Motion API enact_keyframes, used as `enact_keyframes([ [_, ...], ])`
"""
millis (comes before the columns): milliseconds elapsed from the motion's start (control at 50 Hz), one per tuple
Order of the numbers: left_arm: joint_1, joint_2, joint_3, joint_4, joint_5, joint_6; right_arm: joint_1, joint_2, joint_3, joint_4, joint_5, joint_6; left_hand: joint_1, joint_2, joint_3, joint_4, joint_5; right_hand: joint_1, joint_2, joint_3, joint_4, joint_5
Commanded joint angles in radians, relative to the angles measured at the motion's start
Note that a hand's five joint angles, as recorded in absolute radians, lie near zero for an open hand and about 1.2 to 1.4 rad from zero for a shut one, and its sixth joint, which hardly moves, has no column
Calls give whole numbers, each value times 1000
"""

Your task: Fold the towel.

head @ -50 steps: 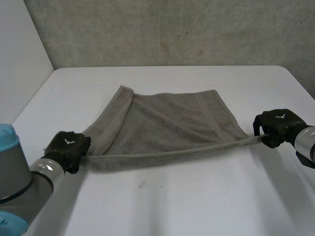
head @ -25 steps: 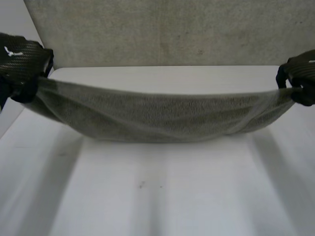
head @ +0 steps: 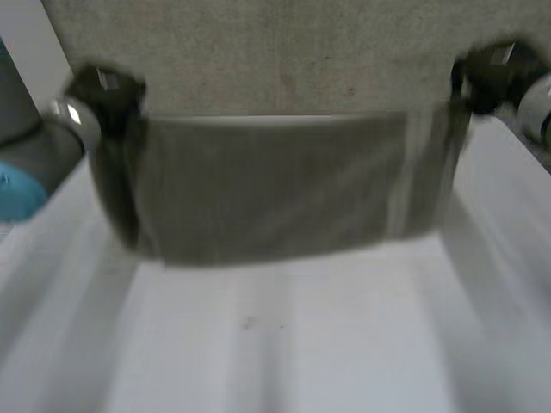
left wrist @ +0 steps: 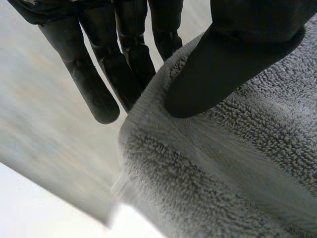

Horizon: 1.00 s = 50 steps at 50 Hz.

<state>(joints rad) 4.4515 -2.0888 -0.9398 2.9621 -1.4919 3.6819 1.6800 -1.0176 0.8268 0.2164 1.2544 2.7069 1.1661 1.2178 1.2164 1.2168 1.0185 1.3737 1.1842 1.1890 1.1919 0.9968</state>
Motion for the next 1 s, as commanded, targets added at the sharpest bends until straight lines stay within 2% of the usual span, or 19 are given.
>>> enact_keyframes([
  [20,-8,12,363,110,-5,-178,-3,-127,-52,-339,48,206,230,178,180,180,203,23,212,207,204,225],
  [60,-8,32,398,110,-1,-241,-3,-156,-34,-347,39,208,230,178,180,180,203,23,212,207,204,225],
  [180,-9,56,302,51,1,-260,-3,-157,23,-256,-13,203,230,178,180,180,203,23,212,207,204,225],
  [220,3,73,170,-3,2,-267,-3,-142,83,-178,-56,163,230,178,180,180,203,23,212,207,204,225],
  [240,3,73,170,-3,2,-267,-3,-142,83,-178,-56,163,230,178,180,180,203,23,212,207,204,225],
  [280,9,96,-13,-20,12,-266,-3,-116,165,-111,-75,73,230,178,180,180,203,23,212,207,204,225],
  [300,9,96,-14,-20,12,-266,-3,-116,166,-111,-75,73,230,178,180,180,203,23,212,207,204,225],
  [320,8,110,-118,-11,13,-264,-3,-96,214,-85,-75,17,230,178,180,180,203,23,212,207,204,225],
  [340,8,110,-119,-11,13,-264,-3,-96,215,-84,-75,16,230,178,180,180,203,23,212,207,204,225],
  [380,5,127,-311,44,15,-257,-6,-69,320,-48,-69,-95,230,178,180,180,203,23,212,207,204,225],
  [400,5,127,-312,44,15,-256,-6,-68,321,-48,-69,-96,230,178,180,180,203,23,212,207,204,225],
  [440,-1,131,-471,124,15,-253,-10,-27,420,-38,-69,-177,230,178,180,180,203,23,212,207,204,225],
  [500,-3,133,-598,201,13,-246,-11,11,495,-37,-69,-214,230,178,180,180,203,23,212,207,204,225],
  [560,-3,131,-640,233,12,-235,-17,20,525,-40,-73,-217,230,178,180,180,203,23,212,207,204,225],
  [660,-1,138,-718,270,13,-149,-45,22,566,-42,-87,-216,230,178,180,180,203,23,212,207,204,225],
  [840,-8,193,-726,270,12,-148,-48,19,581,-43,-90,-197,230,178,180,180,203,23,212,207,204,225],
  [880,-8,200,-722,270,12,-149,-49,20,594,-46,-96,-182,230,178,180,180,203,-324,-134,-139,-142,-121],
  [1000,3,202,-702,273,12,-152,-54,24,606,-54,-139,-167,230,178,180,180,203,-534,-345,-349,-352,-332],
])
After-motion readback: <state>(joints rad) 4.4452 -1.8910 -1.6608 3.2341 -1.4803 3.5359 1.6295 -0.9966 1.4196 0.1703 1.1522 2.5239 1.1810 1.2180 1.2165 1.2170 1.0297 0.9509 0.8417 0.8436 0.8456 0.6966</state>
